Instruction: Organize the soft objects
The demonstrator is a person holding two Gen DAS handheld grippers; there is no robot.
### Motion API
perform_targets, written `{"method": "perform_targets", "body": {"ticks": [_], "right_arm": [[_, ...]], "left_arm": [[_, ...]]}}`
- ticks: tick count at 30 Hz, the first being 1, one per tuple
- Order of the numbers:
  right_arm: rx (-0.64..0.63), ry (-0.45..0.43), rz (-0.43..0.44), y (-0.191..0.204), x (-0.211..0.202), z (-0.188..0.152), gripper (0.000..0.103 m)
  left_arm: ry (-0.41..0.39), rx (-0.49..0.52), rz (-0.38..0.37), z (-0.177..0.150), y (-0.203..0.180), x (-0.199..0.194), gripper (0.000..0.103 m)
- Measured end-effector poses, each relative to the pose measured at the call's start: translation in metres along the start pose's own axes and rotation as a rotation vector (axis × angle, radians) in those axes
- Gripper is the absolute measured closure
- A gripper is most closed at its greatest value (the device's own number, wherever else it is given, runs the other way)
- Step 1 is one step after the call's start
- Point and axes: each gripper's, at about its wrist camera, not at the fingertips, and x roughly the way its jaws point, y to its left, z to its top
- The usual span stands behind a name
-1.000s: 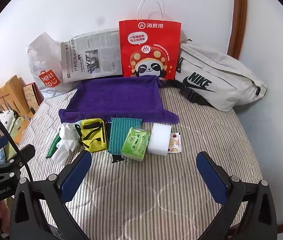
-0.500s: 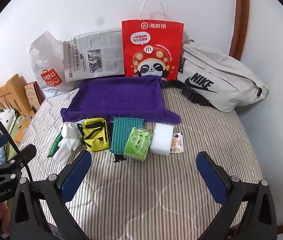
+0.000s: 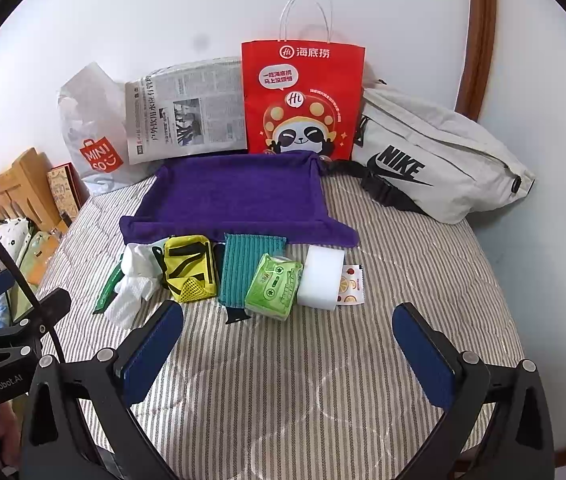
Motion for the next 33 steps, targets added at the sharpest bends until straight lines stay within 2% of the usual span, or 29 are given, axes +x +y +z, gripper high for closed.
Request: {"method": "perform_targets", "body": {"ticks": [33], "right_arm": [[-0.01, -0.006, -0.007, 0.0043, -0.0058, -0.0016, 0.0]], "left_arm": [[-0.011, -0.01, -0.009, 0.0017, 0.005, -0.0092, 0.0]]}}
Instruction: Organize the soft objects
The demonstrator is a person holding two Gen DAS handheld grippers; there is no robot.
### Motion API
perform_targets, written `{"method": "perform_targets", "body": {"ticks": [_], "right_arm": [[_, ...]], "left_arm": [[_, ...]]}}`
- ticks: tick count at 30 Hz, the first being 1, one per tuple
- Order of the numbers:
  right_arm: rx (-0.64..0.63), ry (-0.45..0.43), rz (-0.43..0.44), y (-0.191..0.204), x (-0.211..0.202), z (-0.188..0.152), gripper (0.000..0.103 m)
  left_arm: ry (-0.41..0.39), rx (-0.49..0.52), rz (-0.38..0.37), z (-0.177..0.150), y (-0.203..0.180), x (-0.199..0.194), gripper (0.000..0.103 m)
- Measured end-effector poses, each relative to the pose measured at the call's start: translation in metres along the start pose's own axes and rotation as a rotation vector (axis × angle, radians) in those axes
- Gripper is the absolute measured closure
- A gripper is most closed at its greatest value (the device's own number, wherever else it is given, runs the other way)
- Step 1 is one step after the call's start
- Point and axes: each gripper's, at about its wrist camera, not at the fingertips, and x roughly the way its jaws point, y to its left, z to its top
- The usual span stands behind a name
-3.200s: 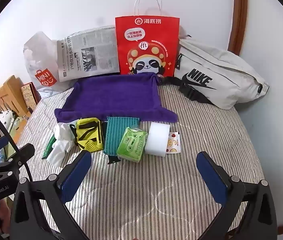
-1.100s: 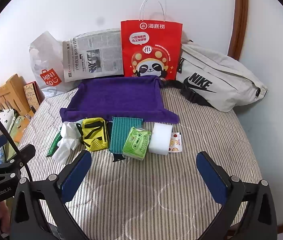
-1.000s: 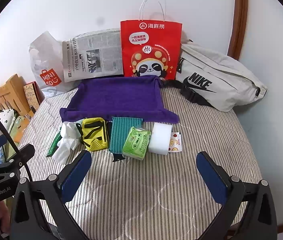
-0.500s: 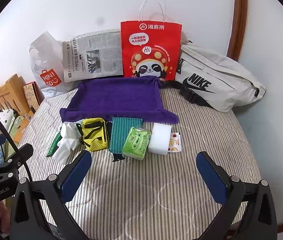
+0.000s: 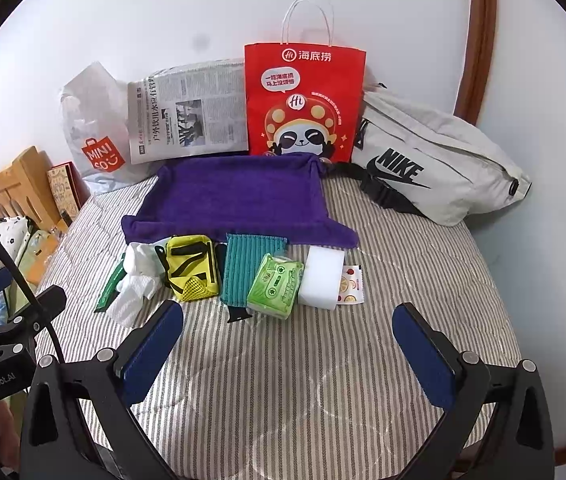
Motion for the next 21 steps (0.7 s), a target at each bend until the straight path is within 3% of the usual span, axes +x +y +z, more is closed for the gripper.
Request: {"method": "perform_targets", "body": {"ticks": [11, 21], "right_arm": [[-0.011, 0.022, 0.007, 0.0, 0.024, 0.004, 0.0], [-0.003, 0.09, 0.011, -0.009, 0.069, -0.003, 0.0]], "left_arm": [[0.013, -0.008, 0.023, 0.001, 0.013, 0.019, 0.0], [0.097, -0.047, 0.033, -0.015, 0.053, 0.091, 0.0]]}}
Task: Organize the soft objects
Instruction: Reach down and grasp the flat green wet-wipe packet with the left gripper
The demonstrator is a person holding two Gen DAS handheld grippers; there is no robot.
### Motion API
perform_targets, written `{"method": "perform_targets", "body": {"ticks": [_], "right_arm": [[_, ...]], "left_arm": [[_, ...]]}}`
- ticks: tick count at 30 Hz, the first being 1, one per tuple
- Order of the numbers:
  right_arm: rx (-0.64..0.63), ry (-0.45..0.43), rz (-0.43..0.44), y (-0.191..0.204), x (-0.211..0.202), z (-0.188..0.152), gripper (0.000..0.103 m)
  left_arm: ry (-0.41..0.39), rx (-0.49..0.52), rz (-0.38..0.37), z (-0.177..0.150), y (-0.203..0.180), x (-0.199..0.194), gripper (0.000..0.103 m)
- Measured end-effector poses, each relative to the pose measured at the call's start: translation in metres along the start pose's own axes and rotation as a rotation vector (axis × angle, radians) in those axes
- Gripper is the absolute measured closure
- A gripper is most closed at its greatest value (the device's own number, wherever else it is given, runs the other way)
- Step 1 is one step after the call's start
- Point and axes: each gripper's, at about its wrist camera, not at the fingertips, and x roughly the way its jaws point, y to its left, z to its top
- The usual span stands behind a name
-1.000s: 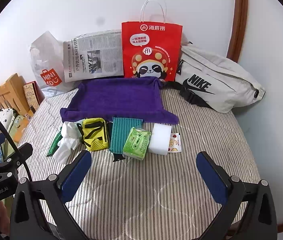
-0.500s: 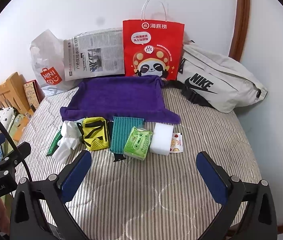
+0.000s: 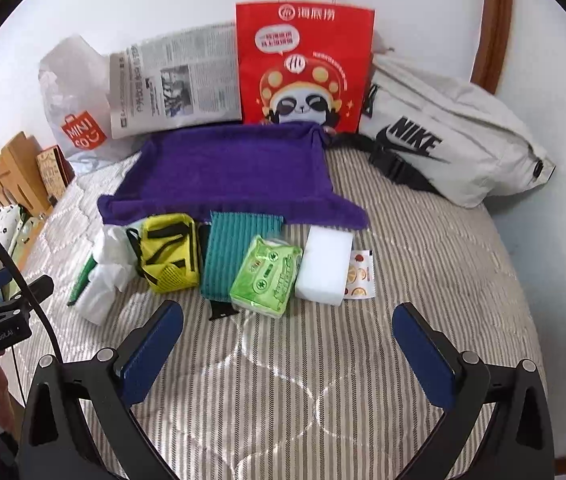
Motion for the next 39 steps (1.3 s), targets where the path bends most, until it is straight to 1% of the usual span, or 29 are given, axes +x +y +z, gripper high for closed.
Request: {"method": "perform_targets", "body": {"ticks": [5, 7, 9, 13, 14, 16, 18, 19, 20, 21, 23, 24, 25, 28, 29, 30, 32, 33, 35, 37, 39], "right_arm": [[0.006, 0.063, 0.011, -0.002, 0.03, -0.001, 0.0], [0.002, 0.084, 0.011, -0.001, 0.041, -0.002, 0.0], [0.0, 0.101, 0.014, 0.0, 0.051, -0.003, 0.0], [-0.001, 0.134, 0.012, 0.002, 0.067, -0.001, 0.0], [-0.002, 0.137, 0.011, 0.003, 0.071, 0.0, 0.0], [-0.007, 0.149, 0.011, 0.005, 0.076, 0.001, 0.0], [-0.013, 0.157, 0.007, 0.006, 0.082, 0.002, 0.0], [-0.016, 0.163, 0.005, 0.007, 0.085, 0.003, 0.0], [-0.018, 0.17, 0.002, 0.008, 0.088, 0.003, 0.0], [-0.019, 0.176, 0.001, 0.008, 0.091, 0.003, 0.0], [-0.024, 0.185, -0.002, 0.01, 0.097, 0.004, 0.0], [-0.026, 0.191, -0.005, 0.011, 0.1, 0.004, 0.0], [-0.03, 0.197, -0.006, 0.012, 0.103, 0.005, 0.0], [-0.041, 0.211, -0.009, 0.017, 0.111, 0.006, 0.0], [-0.046, 0.213, -0.01, 0.019, 0.113, 0.006, 0.0], [-0.053, 0.215, -0.01, 0.02, 0.114, 0.006, 0.0], [-0.07, 0.214, -0.019, 0.023, 0.115, 0.007, 0.0], [-0.076, 0.211, -0.022, 0.023, 0.113, 0.007, 0.0], [-0.085, 0.19, -0.022, 0.023, 0.109, 0.009, 0.0], [-0.085, 0.17, -0.02, 0.02, 0.105, 0.011, 0.0], [-0.078, 0.156, -0.018, 0.017, 0.103, 0.013, 0.0]], "left_arm": [[0.045, -0.019, 0.016, -0.003, 0.019, 0.036, 0.001], [0.065, -0.018, 0.033, -0.001, 0.025, 0.05, 0.002], [0.078, -0.025, 0.029, 0.003, 0.031, 0.062, 0.004], [0.112, -0.035, -0.041, 0.011, 0.036, 0.086, 0.012], [0.128, -0.028, -0.049, 0.012, 0.035, 0.093, 0.014], [0.139, -0.011, -0.06, 0.014, 0.033, 0.103, 0.014], [0.154, -0.002, -0.08, 0.015, 0.032, 0.115, 0.018], [0.162, -0.001, -0.091, 0.016, 0.033, 0.122, 0.02], [0.17, -0.003, -0.092, 0.016, 0.035, 0.126, 0.029], [0.175, -0.008, -0.099, 0.016, 0.037, 0.129, 0.034], [0.18, -0.04, -0.152, 0.016, 0.043, 0.135, 0.034], [0.169, -0.047, -0.161, 0.016, 0.045, 0.136, 0.038], [0.16, -0.041, -0.16, 0.016, 0.046, 0.136, 0.041], [0.148, 0.028, -0.128, 0.015, 0.04, 0.137, 0.05], [0.143, 0.042, -0.122, 0.015, 0.039, 0.137, 0.058], [0.141, 0.047, -0.12, 0.015, 0.038, 0.137, 0.063], [0.144, 0.065, -0.129, 0.016, 0.039, 0.137, 0.07], [0.148, 0.063, -0.134, 0.017, 0.041, 0.136, 0.08], [0.144, 0.027, -0.146, 0.017, 0.049, 0.133, 0.082], [0.147, 0.02, -0.168, 0.018, 0.053, 0.135, 0.083], [0.151, 0.015, -0.169, 0.019, 0.053, 0.138, 0.083]]}}
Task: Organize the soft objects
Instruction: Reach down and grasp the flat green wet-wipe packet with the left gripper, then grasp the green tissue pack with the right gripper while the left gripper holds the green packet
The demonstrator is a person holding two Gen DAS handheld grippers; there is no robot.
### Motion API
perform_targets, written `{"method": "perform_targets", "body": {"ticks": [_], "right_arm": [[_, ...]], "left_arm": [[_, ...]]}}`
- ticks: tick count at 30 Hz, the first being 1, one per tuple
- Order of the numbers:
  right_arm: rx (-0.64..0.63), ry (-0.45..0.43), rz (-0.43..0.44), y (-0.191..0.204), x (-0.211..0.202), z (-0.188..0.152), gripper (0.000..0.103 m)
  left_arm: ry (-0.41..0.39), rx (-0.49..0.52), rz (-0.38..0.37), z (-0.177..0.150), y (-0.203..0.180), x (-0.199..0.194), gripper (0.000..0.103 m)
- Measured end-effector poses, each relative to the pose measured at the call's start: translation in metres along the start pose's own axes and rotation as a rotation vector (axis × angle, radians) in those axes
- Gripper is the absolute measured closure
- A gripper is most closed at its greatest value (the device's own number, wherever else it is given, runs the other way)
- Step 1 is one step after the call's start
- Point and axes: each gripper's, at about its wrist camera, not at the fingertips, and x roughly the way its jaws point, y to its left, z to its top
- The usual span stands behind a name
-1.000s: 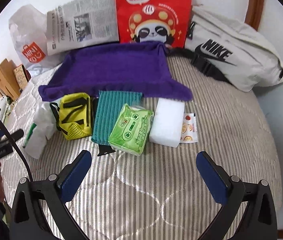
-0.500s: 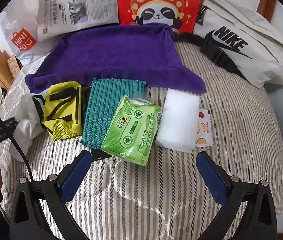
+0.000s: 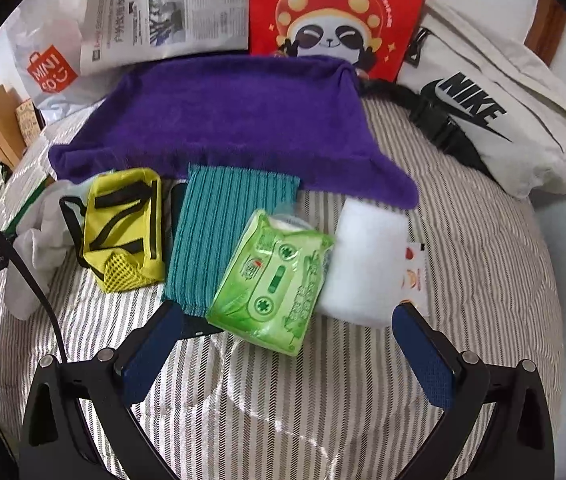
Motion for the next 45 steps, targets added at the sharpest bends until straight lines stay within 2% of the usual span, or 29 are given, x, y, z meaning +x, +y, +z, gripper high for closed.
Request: {"method": "perform_targets", "body": {"ticks": [14, 24, 30, 34, 45], "right_arm": [[0.04, -0.027, 0.006, -0.021, -0.002, 0.0, 0.0], [0.083, -0.025, 0.027, -0.031, -0.003, -0.005, 0.0], [0.062, -0.011, 0.028, -0.025, 0.0, -0.007, 0.0], [0.058, -0.008, 0.026, -0.025, -0.001, -0.009, 0.0], [0.1, -0.034, 0.026, -0.046, -0.011, -0.01, 0.0]], "left_arm": [[-0.026, -0.034, -0.028, -0.003, 0.011, -0.031, 0.094], [-0.059, -0.061, -0.032, -0.009, 0.023, -0.054, 0.094], [-0.009, -0.064, -0.044, -0.011, 0.028, -0.034, 0.094], [-0.018, -0.083, -0.044, -0.011, 0.029, -0.026, 0.096], [-0.081, -0.095, -0.029, -0.013, 0.034, -0.061, 0.097]]}}
